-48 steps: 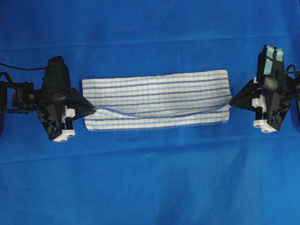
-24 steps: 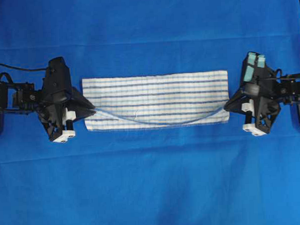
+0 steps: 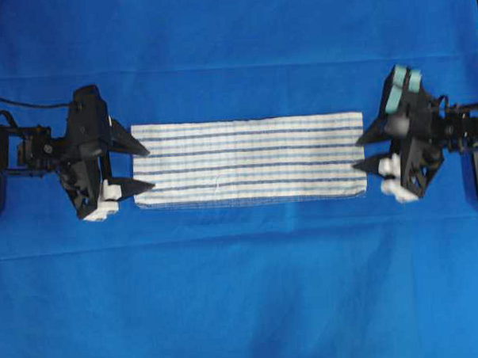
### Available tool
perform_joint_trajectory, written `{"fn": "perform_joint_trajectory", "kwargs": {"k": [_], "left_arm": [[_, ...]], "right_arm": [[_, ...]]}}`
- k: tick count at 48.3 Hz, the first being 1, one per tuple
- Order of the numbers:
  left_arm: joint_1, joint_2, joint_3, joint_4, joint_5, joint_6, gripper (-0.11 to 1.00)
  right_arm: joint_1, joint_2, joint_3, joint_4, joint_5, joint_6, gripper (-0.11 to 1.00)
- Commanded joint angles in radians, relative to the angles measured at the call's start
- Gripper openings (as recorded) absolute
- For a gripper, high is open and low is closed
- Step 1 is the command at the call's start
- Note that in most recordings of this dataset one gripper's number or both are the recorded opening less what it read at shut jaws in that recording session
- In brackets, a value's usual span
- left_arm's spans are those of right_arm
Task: Fold the blue towel.
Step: 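Open both grippers and lift them off the folded towel, then grasp the folded strip's left and right ends with both grippers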
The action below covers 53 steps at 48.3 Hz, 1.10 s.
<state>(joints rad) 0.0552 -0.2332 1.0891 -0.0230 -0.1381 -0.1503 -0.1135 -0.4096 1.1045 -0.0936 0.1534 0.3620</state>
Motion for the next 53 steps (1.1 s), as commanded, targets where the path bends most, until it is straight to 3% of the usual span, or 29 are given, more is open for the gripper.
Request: {"fn": "perform_joint_trajectory", "kwargs": {"k": [1, 10, 21, 30, 40, 53], "left_arm": [[0.035, -0.006, -0.02, -0.002, -0.003, 0.017, 0.67], [0.114, 0.009, -0.029, -0.002, -0.003, 0.072, 0.67], [0.138, 0.02, -0.029, -0.002, -0.008, 0.1, 0.68], [0.161, 0.072, -0.023, 0.0, -0.044, 0.1, 0.68], [0.202, 0.172, -0.026, -0.002, -0.124, 0.101, 0.73], [0.206, 0.225, -0.023, -0.002, -0.129, 0.101, 0.74]], "right_arm": [[-0.063, -0.009, -0.017, -0.023, 0.0, -0.002, 0.61], [-0.149, 0.02, -0.028, -0.089, -0.003, -0.003, 0.61], [-0.186, 0.069, -0.038, -0.12, -0.011, -0.003, 0.61], [-0.222, 0.133, -0.034, -0.146, -0.094, -0.003, 0.61], [-0.261, 0.233, -0.034, -0.156, -0.158, -0.009, 0.61], [-0.261, 0.291, -0.034, -0.158, -0.183, -0.009, 0.61]]}}
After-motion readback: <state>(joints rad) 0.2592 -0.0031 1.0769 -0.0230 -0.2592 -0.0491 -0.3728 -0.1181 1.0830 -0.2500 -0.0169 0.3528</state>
